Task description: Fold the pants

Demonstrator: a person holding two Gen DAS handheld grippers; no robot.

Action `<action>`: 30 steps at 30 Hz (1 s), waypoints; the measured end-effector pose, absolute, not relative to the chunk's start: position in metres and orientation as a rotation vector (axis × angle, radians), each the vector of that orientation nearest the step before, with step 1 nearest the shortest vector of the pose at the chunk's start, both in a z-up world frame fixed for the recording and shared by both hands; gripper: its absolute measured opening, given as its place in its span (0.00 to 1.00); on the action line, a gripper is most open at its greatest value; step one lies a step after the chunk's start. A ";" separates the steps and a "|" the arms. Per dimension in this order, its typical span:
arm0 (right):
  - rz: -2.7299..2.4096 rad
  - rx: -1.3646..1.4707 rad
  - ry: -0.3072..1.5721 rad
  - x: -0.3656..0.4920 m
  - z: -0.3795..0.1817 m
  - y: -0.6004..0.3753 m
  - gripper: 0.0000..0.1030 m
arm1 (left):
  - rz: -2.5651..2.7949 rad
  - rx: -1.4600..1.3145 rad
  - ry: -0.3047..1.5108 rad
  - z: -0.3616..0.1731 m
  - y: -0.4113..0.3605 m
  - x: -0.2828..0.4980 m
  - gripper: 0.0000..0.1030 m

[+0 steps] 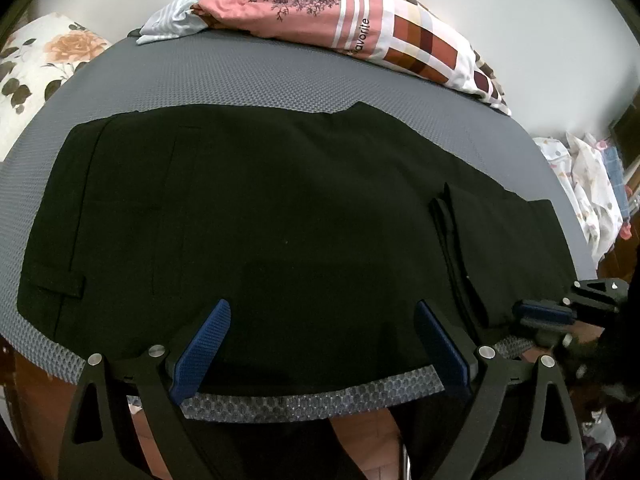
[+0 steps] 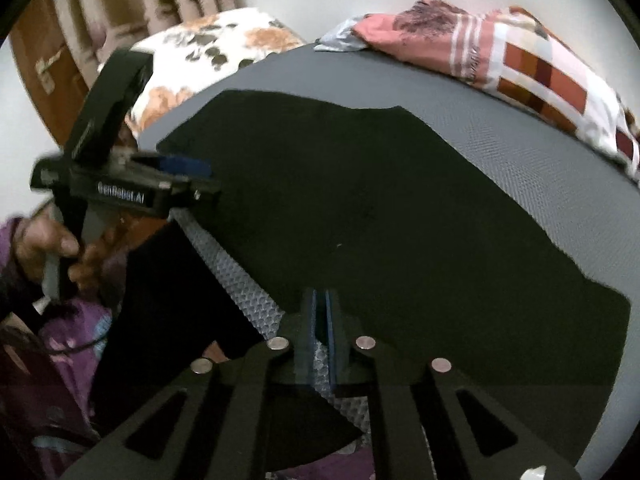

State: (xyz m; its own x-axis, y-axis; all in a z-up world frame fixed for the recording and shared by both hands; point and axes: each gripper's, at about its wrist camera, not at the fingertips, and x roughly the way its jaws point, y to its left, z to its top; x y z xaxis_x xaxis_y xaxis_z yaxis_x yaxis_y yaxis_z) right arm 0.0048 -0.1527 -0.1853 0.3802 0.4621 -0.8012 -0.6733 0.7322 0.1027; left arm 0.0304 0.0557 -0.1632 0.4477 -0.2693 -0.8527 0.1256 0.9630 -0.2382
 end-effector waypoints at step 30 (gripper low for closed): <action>0.772 -0.287 0.941 0.006 -0.190 -0.149 0.10 | -0.243 -0.112 1.091 -0.167 0.050 0.029 0.90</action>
